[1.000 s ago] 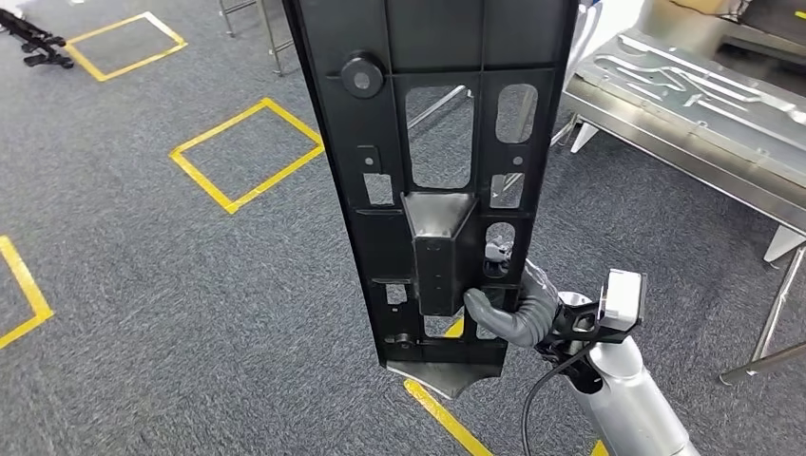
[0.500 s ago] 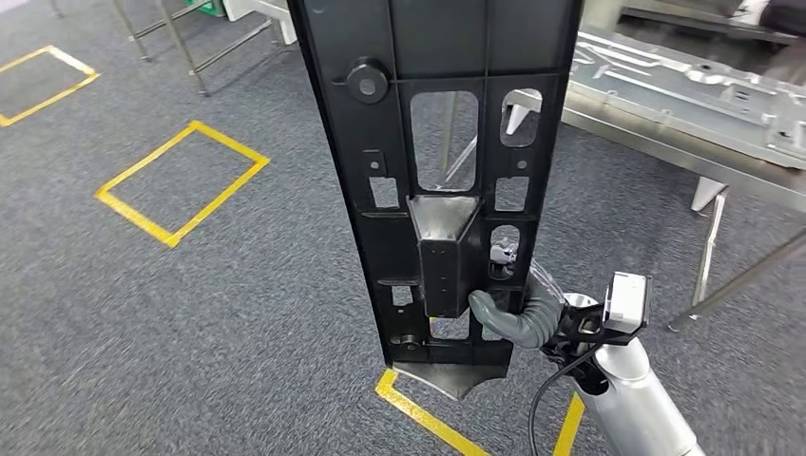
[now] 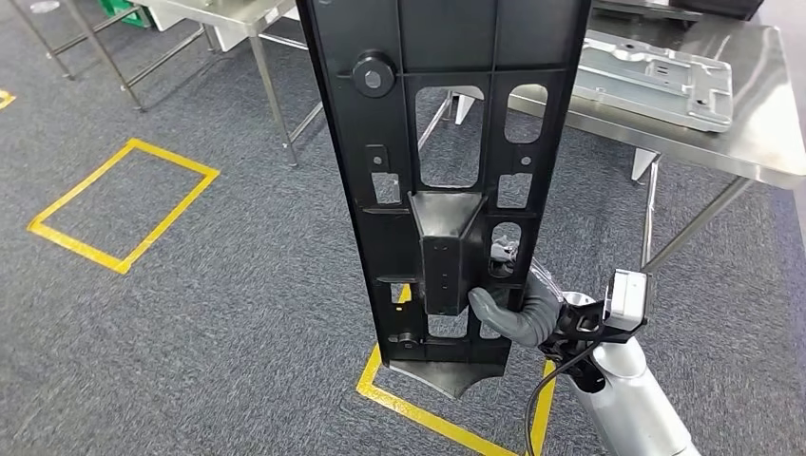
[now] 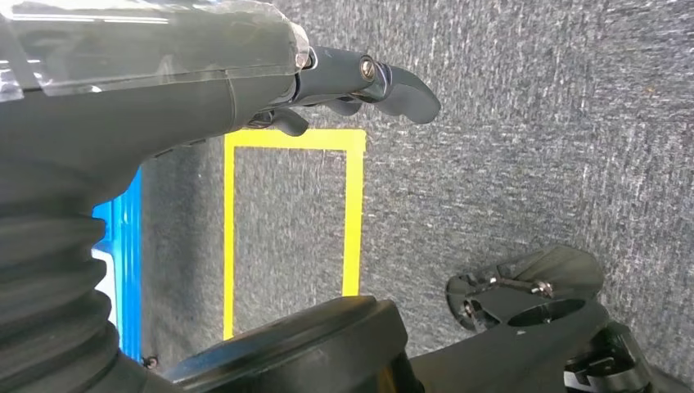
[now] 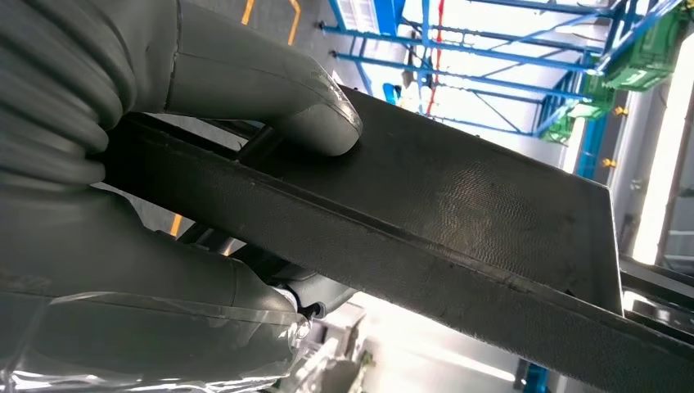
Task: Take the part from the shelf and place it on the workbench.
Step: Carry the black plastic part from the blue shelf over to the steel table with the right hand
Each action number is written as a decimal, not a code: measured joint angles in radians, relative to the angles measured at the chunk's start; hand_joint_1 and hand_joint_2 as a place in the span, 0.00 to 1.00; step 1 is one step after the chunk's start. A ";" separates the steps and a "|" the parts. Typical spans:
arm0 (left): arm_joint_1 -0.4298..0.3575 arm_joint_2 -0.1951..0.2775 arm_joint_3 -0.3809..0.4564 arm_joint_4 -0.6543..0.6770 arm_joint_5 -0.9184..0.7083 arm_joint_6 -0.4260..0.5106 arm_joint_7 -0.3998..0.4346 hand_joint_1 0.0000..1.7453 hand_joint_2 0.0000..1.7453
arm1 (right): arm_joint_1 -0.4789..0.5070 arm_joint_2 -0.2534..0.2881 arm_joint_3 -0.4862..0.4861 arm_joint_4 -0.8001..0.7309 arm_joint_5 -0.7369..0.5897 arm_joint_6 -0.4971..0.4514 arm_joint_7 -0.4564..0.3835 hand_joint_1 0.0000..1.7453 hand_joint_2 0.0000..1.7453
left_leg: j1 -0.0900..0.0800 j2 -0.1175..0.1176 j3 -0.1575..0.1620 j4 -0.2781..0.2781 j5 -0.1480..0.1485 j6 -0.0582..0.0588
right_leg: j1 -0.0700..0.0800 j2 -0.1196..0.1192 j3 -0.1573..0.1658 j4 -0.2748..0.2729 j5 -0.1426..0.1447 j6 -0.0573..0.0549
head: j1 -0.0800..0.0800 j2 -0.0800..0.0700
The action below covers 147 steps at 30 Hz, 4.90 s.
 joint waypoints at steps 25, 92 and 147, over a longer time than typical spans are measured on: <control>0.000 -0.001 0.000 0.000 -0.001 -0.003 -0.003 0.00 1.00 | 0.009 0.006 -0.004 -0.009 0.011 -0.005 -0.008 0.98 1.00 | 0.004 -0.048 0.003 -0.023 0.019 0.019 | 0.004 0.060 -0.103 0.181 -0.097 -0.009 | 0.000 0.000; 0.020 -0.003 0.008 0.000 0.005 -0.018 -0.001 0.00 1.00 | 0.022 0.017 0.000 -0.020 0.053 -0.051 -0.014 0.98 1.00 | -0.008 -0.077 0.122 -0.030 -0.081 0.018 | -0.004 0.033 -0.063 -0.004 0.008 -0.003 | -0.001 0.000; -0.002 -0.001 0.023 0.000 -0.017 -0.041 0.000 0.00 1.00 | -0.076 0.020 -0.064 -0.119 0.185 -0.106 0.054 0.98 1.00 | -0.011 -0.068 -0.031 0.005 0.040 0.031 | 0.005 0.048 0.022 0.181 -0.154 -0.002 | -0.002 0.000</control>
